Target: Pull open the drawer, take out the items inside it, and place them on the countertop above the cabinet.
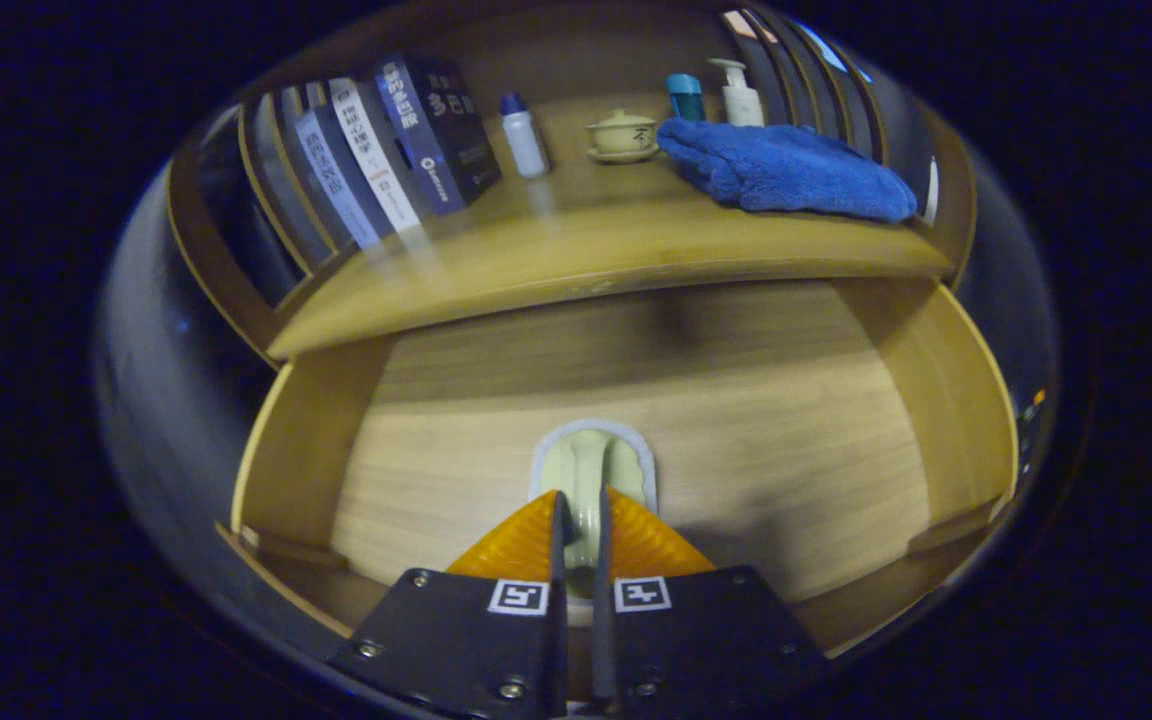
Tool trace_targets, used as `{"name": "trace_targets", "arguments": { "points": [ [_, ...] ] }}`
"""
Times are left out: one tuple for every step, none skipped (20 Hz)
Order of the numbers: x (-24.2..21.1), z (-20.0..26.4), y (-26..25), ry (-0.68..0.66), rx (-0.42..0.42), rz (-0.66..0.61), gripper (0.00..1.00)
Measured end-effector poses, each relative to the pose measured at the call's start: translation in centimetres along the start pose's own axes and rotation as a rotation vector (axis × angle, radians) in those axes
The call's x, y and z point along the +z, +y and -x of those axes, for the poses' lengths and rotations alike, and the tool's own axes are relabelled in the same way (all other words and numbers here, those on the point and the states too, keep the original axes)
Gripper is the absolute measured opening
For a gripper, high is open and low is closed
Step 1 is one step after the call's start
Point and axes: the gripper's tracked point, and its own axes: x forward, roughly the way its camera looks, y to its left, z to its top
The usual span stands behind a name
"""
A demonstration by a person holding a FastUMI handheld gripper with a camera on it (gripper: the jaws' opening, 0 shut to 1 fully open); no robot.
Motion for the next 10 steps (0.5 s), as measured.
{"name": "trace_targets", "arguments": {
  "points": [
    [0.7, 0.6, 0.2, -0.035, 0.009, 0.039, 0.1],
    [1.1, 1.8, 0.7, -0.069, 0.035, 0.077, 0.1],
    [1.7, 2.9, 1.8, -0.101, 0.066, 0.101, 0.1],
    [2.5, 3.8, 2.4, -0.13, 0.079, 0.11, 0.1],
    [3.1, 4.7, 2.3, -0.158, 0.073, 0.11, 0.1],
    [4.0, 5.7, 2.6, -0.193, 0.075, 0.112, 0.1],
    [5.1, 6.7, 3.1, -0.231, 0.08, 0.116, 0.1],
    [6.3, 7.8, 3.3, -0.271, 0.082, 0.121, 0.1],
    [7.4, 8.8, 3.3, -0.312, 0.078, 0.122, 0.1],
    [8.7, 10.0, 3.5, -0.36, 0.079, 0.125, 0.1]
  ]
}}
